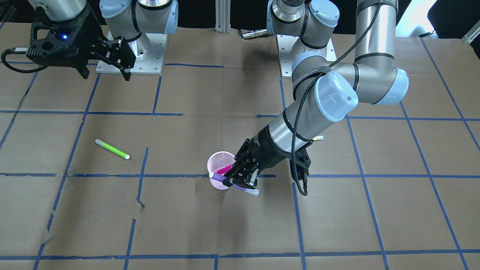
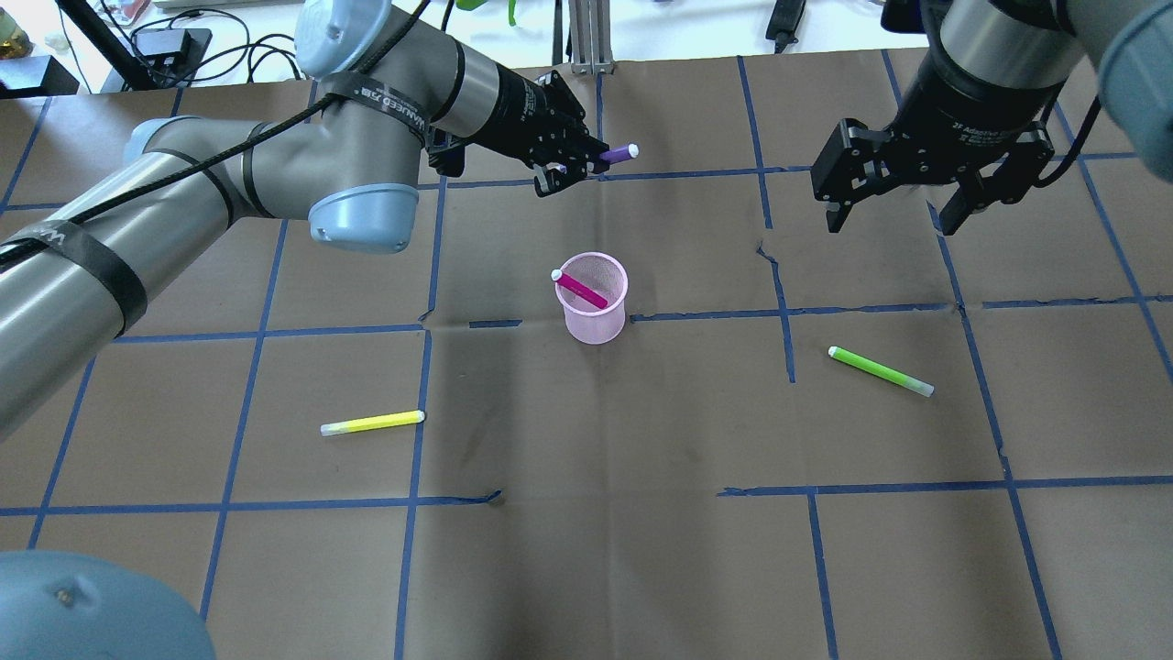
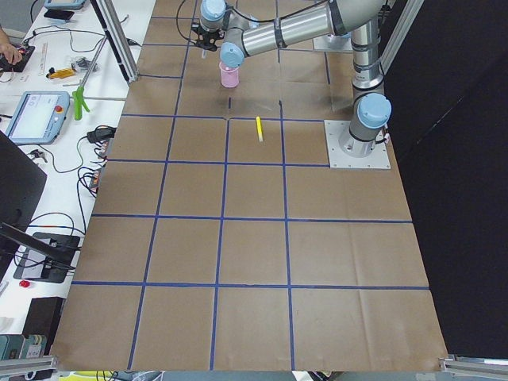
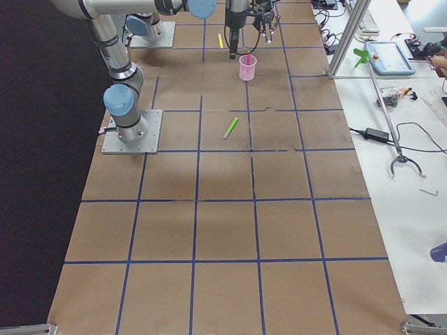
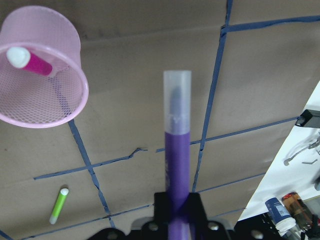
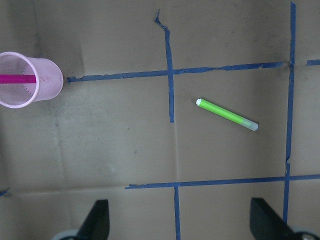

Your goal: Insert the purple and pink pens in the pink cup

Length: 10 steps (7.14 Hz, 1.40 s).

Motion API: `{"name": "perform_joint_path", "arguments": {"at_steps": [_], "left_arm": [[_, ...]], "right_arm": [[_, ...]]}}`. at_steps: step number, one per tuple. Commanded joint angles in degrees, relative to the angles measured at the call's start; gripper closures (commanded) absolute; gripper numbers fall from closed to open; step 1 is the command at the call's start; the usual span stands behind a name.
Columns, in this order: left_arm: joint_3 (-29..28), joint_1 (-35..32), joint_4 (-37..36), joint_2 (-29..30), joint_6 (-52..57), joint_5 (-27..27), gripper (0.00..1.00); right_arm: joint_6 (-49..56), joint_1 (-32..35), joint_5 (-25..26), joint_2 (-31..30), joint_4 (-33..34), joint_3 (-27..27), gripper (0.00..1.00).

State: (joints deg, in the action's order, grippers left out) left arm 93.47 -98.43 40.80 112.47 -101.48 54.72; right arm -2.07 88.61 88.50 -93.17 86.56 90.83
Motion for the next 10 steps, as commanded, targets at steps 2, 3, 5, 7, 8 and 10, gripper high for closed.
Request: {"name": "perform_joint_path", "arguments": {"at_steps": [2, 3, 5, 7, 8, 10], "left_arm": [[12.6, -0.4, -27.9, -1.9, -15.3, -0.4, 0.98], [14.1, -0.4, -29.0, -2.1, -15.7, -0.1, 0.99], [14.6, -0.8, -28.8, -0.9, -19.8, -0.2, 0.99], [15.0, -4.5, -29.0, 0.3, -23.1, 0.4, 0.99], [15.0, -5.3, -29.1, 0.3, -25.8, 0.4, 0.99], [15.3, -5.2, -29.1, -0.2, -26.8, 0.4, 0.99]], "right_arm": [[0.0, 0.2, 0.3, -0.1, 0.4, 0.6, 0.00], [0.0, 0.2, 0.3, 0.0, 0.2, 0.6, 0.00], [0.1, 0.2, 0.2, 0.1, -0.2, 0.6, 0.00], [0.1, 0.2, 0.1, 0.0, -0.2, 0.6, 0.00], [0.1, 0.2, 0.1, 0.0, -0.2, 0.6, 0.00], [0.1, 0.5, 0.3, 0.0, -0.2, 0.6, 0.00]]}}
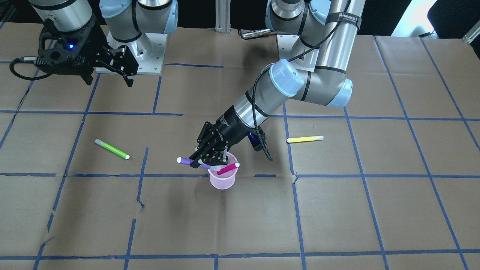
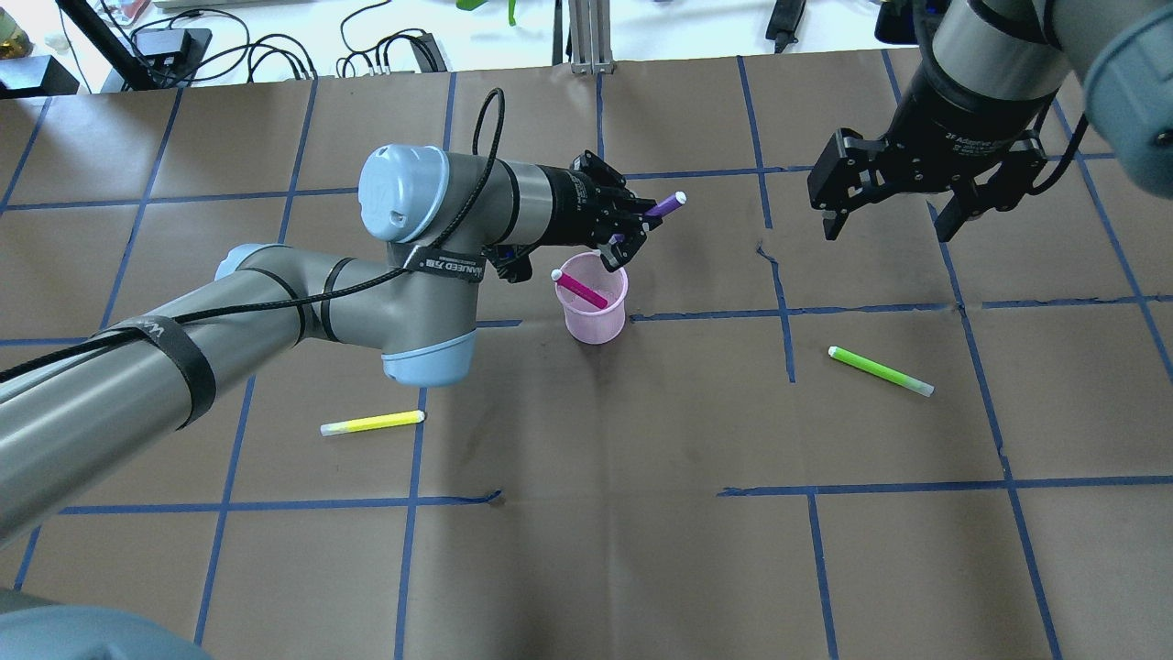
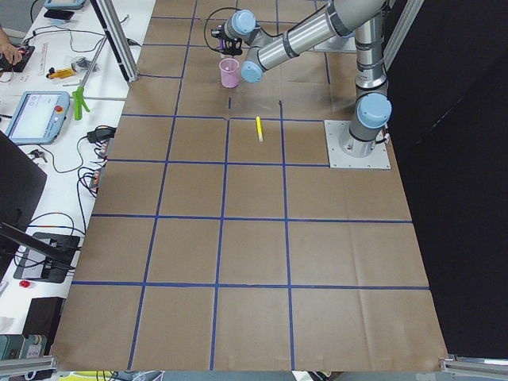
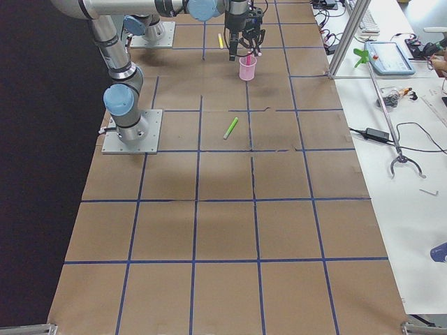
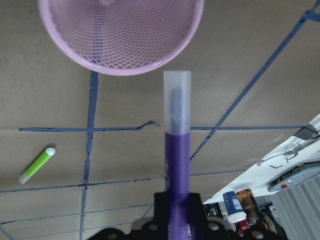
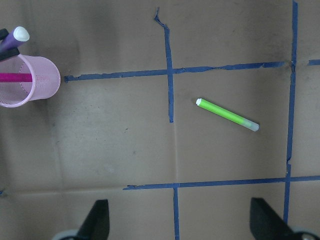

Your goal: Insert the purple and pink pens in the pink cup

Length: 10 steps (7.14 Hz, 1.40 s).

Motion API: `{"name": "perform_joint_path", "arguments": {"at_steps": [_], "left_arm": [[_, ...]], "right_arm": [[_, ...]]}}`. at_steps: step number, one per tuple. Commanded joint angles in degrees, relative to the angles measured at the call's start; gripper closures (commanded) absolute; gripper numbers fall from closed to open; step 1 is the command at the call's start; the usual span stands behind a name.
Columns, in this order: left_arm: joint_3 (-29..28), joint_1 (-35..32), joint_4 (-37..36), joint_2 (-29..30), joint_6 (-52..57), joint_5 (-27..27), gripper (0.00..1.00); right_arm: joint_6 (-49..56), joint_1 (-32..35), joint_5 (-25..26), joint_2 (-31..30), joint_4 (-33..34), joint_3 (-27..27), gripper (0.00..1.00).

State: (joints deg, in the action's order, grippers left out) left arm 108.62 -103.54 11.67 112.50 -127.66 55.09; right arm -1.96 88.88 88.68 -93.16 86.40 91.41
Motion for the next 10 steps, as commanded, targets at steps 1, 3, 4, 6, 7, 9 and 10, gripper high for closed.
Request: {"name": "perform_joint_path", "arguments": {"at_steps": [1, 3, 4, 6, 7, 9, 10], "left_arm": [[1.3, 0.0, 0.0, -0.4, -0.7, 0.1, 0.99], [4.1, 0.0, -0.2, -0.5, -1.7, 1.0, 0.98], [4.9, 0.0, -0.2, -0.5, -1.7, 1.1, 0.98], [5.5, 0.0, -0.2, -0.6, -1.8, 1.2, 0.85], [5.5, 0.1, -0.2, -0.6, -1.8, 1.1, 0.45], [5.2, 0.5, -0.5, -0.7, -1.5, 0.6, 0.02], [4.5, 0.9, -0.5, -1.0, -1.3, 0.2, 0.02]], "right_arm": [[0.0, 0.2, 0.1, 0.1, 0.0, 0.0, 0.00], [0.0, 0.3, 0.1, 0.1, 0.0, 0.0, 0.00], [0.0, 0.3, 0.1, 0.2, 0.0, 0.0, 0.00], [0.0, 0.3, 0.2, 0.2, 0.0, 0.0, 0.00], [0.0, 0.3, 0.1, 0.2, 0.0, 0.0, 0.00], [0.0, 0.3, 0.1, 0.2, 0.0, 0.0, 0.00], [0.0, 0.3, 0.2, 0.2, 0.0, 0.0, 0.00]]}}
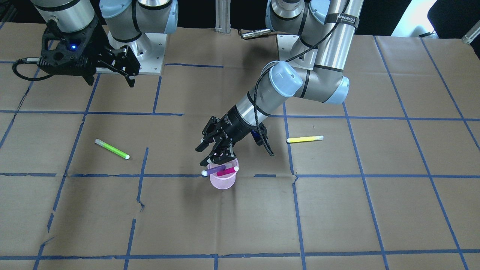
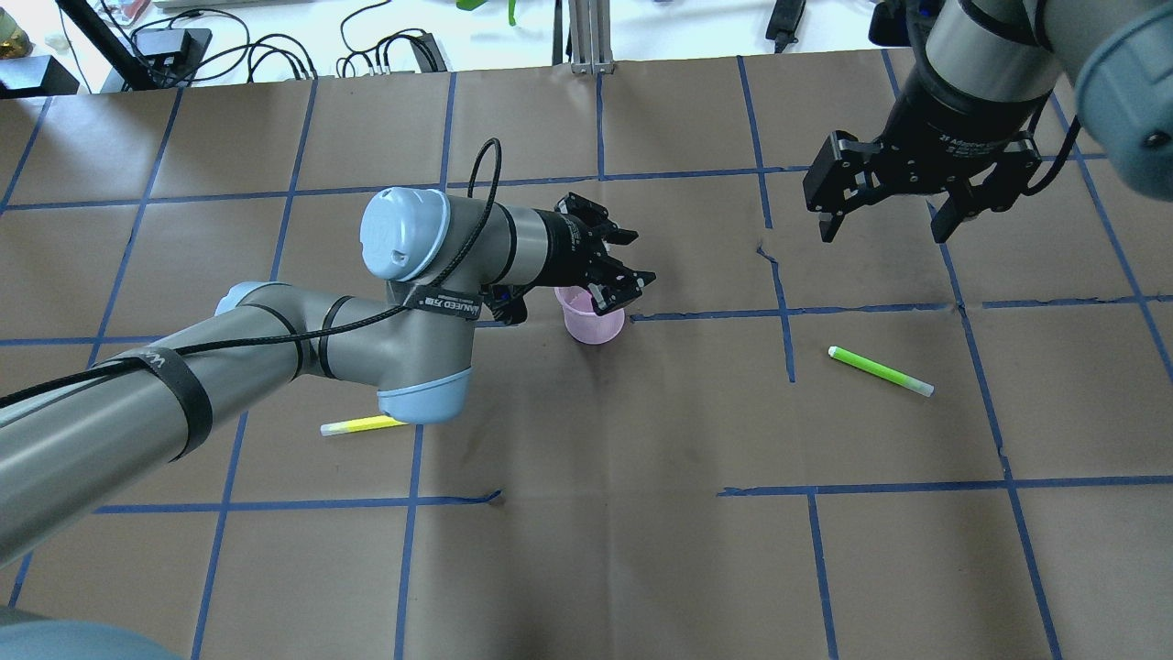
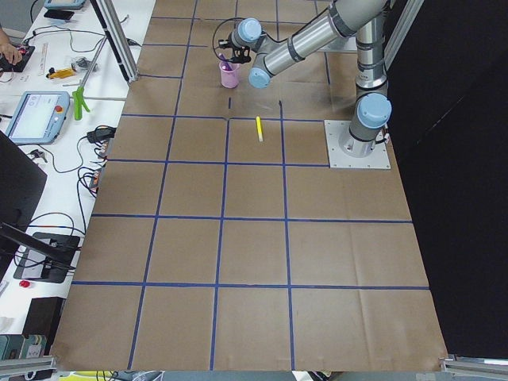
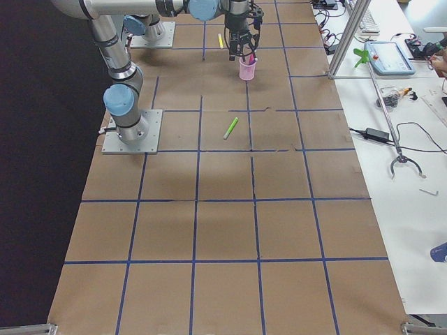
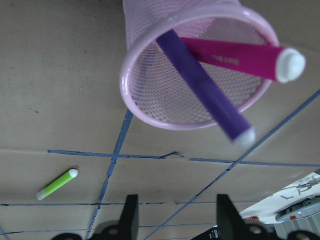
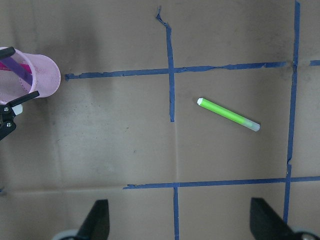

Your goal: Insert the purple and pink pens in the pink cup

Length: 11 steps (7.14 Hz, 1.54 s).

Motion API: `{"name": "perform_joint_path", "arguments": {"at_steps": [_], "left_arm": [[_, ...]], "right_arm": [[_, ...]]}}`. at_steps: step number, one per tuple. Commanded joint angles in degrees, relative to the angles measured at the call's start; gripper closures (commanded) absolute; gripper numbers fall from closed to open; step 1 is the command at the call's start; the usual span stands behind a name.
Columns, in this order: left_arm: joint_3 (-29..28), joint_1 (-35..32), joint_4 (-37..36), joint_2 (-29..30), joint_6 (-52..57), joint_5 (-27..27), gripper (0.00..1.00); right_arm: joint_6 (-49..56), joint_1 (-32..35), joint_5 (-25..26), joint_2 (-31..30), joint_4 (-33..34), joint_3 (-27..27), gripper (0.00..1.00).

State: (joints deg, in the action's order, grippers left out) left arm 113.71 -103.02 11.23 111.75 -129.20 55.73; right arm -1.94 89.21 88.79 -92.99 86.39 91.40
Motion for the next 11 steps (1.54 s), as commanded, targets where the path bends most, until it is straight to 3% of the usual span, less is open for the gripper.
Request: {"name": "perform_joint_path", "arguments": {"at_steps": [1, 2, 4, 5, 7, 8, 10, 11], "left_arm": [[-0.3, 1.1, 0.2, -1.3, 0.7, 0.3, 0.02], [-0.2, 1.5, 0.5, -2.7, 2.5, 0.7, 0.02], [-0.2, 1.6, 2.4, -6.9, 11.4, 10.1, 0.02], [-0.2, 2.0, 10.0, -10.2, 20.9, 13.5, 0.02], [-0.9, 5.6, 26.6, -19.0, 38.9, 14.8, 0.02], [-2.3, 7.8, 35.9, -22.9, 49.5, 20.9, 0.02], [-6.3, 11.0, 45.4, -25.0, 60.3, 25.4, 0.03], [-9.5, 11.3, 50.2, -23.4, 66.6, 32.3, 0.03]], "right_arm": [[0.0, 0.0, 0.1, 0.0, 0.1, 0.0, 0.00], [0.0, 0.0, 0.0, 0.0, 0.0, 0.0, 0.00], [0.0, 0.0, 0.1, 0.0, 0.2, -0.1, 0.00], [0.0, 0.0, 0.1, -0.1, 0.2, -0.1, 0.00], [0.1, 0.0, 0.1, 0.0, 0.2, -0.1, 0.00], [0.1, 0.0, 0.1, 0.0, 0.2, -0.1, 0.00], [0.0, 0.0, 0.0, 0.0, 0.2, -0.1, 0.00], [0.0, 0.0, 0.0, 0.0, 0.3, -0.1, 0.00]]}}
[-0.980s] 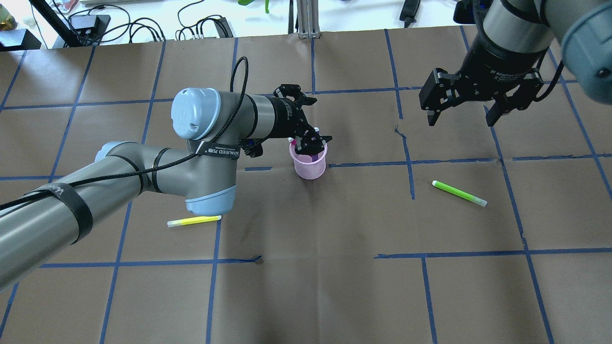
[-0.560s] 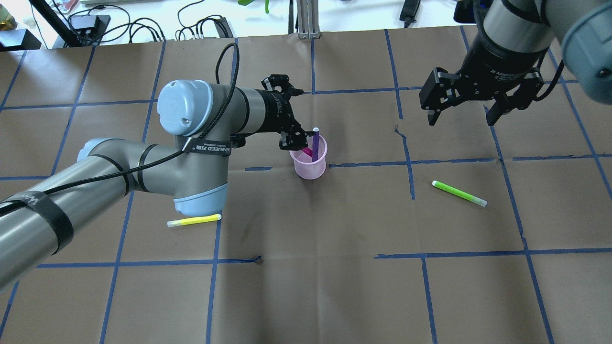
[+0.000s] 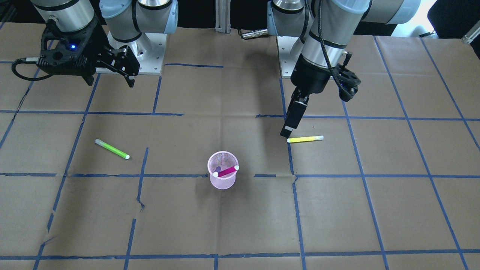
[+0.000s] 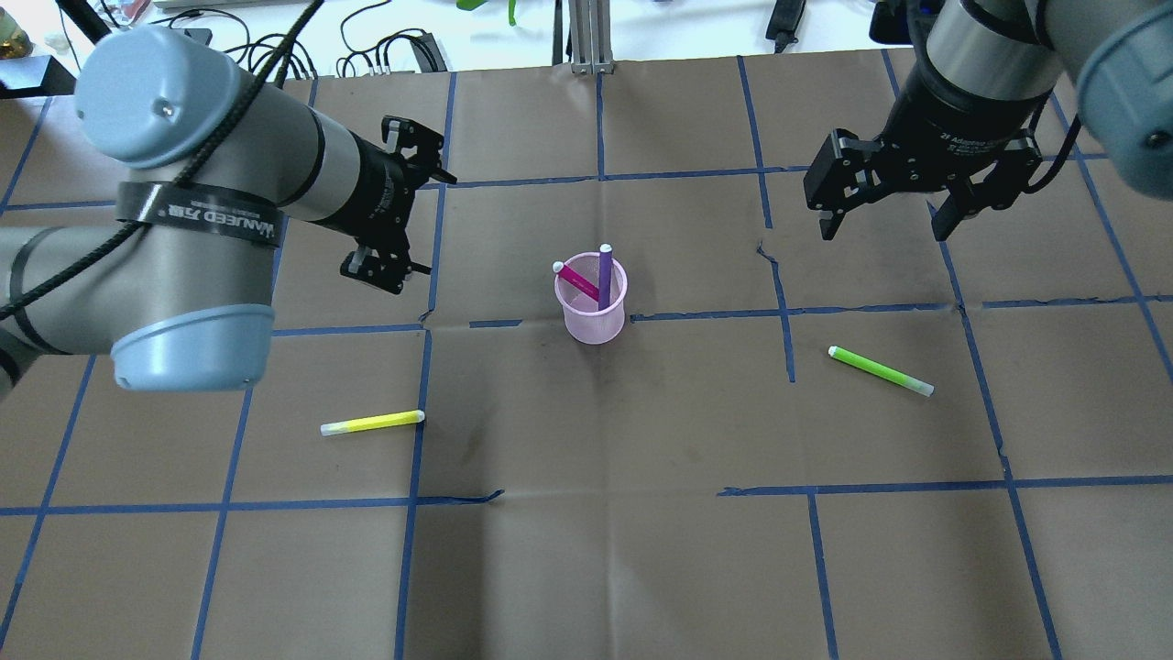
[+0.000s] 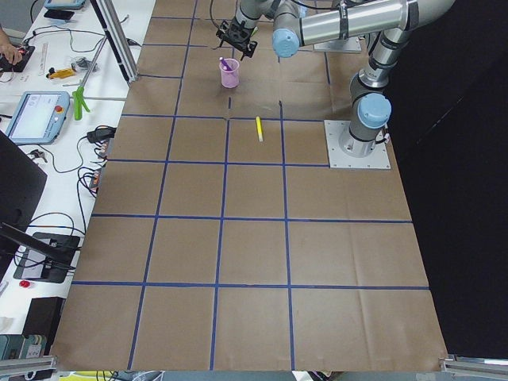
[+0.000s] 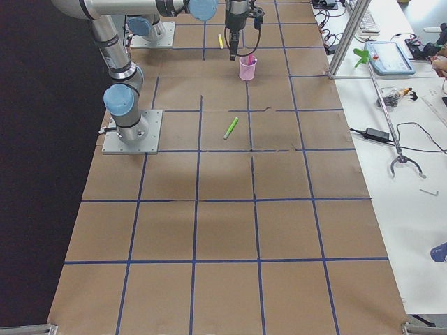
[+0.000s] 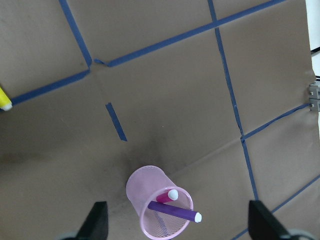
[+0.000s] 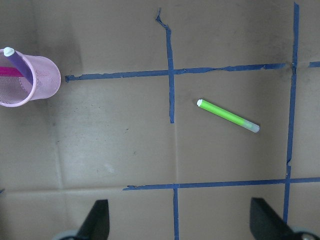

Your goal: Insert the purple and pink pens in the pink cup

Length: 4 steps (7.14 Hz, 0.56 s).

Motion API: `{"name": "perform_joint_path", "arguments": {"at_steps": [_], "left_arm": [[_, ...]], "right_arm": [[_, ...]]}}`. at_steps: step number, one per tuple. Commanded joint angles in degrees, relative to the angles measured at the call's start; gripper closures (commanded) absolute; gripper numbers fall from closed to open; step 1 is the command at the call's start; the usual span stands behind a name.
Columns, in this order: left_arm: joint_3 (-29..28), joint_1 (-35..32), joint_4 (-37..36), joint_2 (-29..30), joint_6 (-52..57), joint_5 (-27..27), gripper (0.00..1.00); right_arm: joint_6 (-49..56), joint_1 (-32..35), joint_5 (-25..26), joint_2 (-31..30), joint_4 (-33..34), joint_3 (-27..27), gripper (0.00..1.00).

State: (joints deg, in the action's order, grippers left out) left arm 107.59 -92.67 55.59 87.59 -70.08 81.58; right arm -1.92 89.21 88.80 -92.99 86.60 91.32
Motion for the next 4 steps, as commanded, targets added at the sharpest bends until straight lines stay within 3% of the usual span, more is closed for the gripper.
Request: {"name": "perform_joint_path", "arguments": {"at_steps": [1, 4], "left_arm": [[-7.3, 1.1, 12.1, 1.7, 15.6, 7.6, 0.03], [-16.2, 0.9, 18.8, 7.1, 40.8, 7.0, 0.02]], "right_arm": [[0.0, 0.0, -0.1, 0.0, 0.1, 0.0, 0.00], [0.5, 0.0, 0.0, 0.1, 0.2, 0.1, 0.00]]}}
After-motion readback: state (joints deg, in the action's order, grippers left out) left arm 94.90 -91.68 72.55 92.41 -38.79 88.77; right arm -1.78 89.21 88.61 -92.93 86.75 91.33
